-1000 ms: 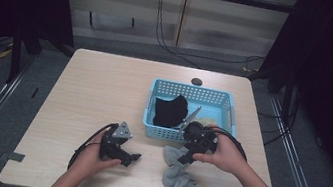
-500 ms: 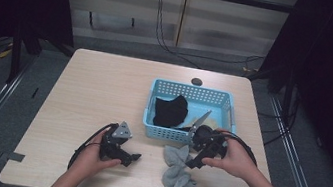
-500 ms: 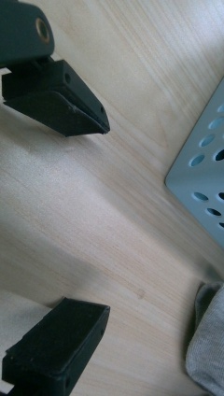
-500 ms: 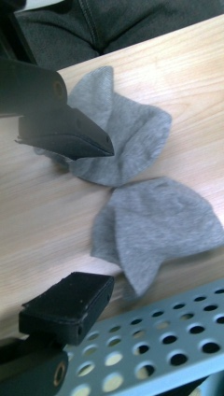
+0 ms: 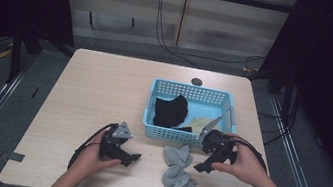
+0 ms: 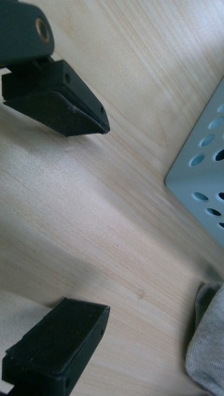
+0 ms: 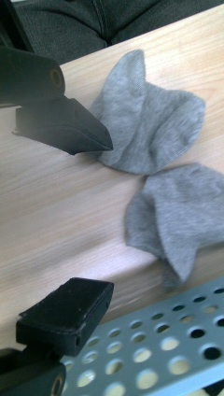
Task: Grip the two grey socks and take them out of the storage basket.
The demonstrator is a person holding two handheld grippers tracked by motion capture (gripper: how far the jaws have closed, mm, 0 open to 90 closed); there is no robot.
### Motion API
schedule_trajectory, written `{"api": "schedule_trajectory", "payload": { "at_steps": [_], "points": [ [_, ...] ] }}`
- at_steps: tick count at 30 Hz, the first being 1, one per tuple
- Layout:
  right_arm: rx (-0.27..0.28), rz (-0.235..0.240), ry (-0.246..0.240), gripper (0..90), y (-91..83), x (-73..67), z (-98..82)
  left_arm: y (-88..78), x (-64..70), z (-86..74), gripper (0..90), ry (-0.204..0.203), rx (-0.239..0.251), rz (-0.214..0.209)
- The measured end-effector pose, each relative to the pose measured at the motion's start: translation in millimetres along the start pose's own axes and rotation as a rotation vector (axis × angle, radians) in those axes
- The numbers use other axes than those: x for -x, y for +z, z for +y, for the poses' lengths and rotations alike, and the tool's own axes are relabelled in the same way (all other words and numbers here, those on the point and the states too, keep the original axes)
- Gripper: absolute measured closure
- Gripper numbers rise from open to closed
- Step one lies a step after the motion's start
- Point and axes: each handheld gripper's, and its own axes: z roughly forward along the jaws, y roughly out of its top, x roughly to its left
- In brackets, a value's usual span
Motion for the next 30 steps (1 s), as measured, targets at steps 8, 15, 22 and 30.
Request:
{"api": "schedule_trajectory", "payload": {
  "at_steps": [8, 15, 22, 30],
  "points": [
    [0.034, -0.001, 0.017, 25.2, 3.4, 4.5, -16.8, 0.0, 0.0, 0.0, 10.6, 0.0, 0.0, 0.0],
    [0.076, 0.011, 0.045, 24.4, 10.5, 7.4, -31.1, 0.1, 0.1, 0.0, 10.6, -0.001, 0.001, 0.0],
    [0.116, 0.007, 0.06, 24.3, 20.7, 9.5, -45.2, 0.0, 0.1, 0.0, 10.6, 0.0, 0.0, 0.0],
    [0.15, 0.006, 0.082, 24.5, 35.4, 10.0, -59.4, 0.1, 0.1, 0.0, 10.6, -0.001, 0.001, 0.0]
  ]
}}
